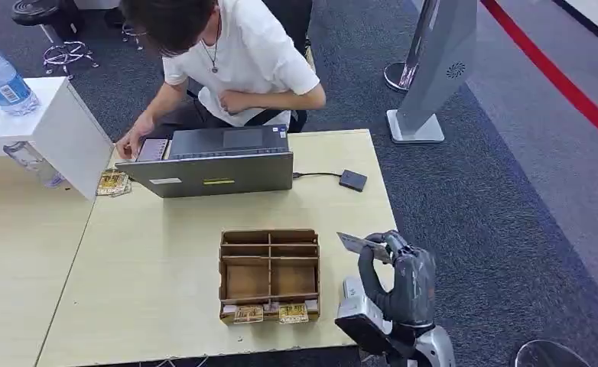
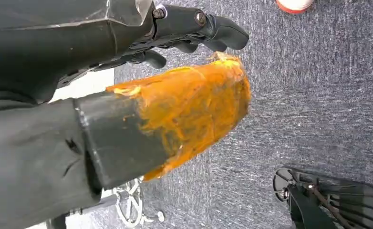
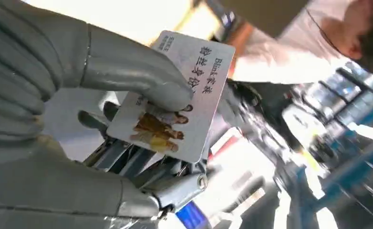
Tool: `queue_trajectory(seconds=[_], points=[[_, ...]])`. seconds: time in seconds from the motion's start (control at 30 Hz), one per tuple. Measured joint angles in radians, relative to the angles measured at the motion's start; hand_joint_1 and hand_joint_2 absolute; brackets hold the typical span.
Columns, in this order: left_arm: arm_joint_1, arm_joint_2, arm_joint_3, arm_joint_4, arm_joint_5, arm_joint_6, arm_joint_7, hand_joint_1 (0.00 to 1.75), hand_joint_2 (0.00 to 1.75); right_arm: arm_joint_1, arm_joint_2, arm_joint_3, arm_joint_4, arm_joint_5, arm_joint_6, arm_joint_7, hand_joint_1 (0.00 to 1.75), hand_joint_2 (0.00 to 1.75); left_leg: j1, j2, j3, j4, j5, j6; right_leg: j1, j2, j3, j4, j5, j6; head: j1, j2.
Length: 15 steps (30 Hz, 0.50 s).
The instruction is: Pass the card to the sensor for recognition and then transmit it.
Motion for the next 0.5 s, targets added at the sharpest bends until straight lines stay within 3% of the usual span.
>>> queue_trajectory(seconds=[0.2,0.5], points=[[0.0,-0.003,0.0,0.0,0.01,0.004,-0.003,0.0,0.0,0.03,-0.035,-0.001,0.026,-0.124,0.047,-0.018,1.75,1.75,0.0,0.0,0.0,0.0,0.0,0.0,0.001,0.0,0.0,0.0,0.0,0.0,0.0,0.0],[0.0,-0.005,0.0,0.0,0.027,0.017,-0.007,0.0,0.0,0.065,-0.043,-0.047,0.106,-0.399,0.25,-0.095,1.75,1.75,0.0,0.0,0.0,0.0,0.0,0.0,0.001,0.0,0.0,0.0,0.0,0.0,0.0,0.0]])
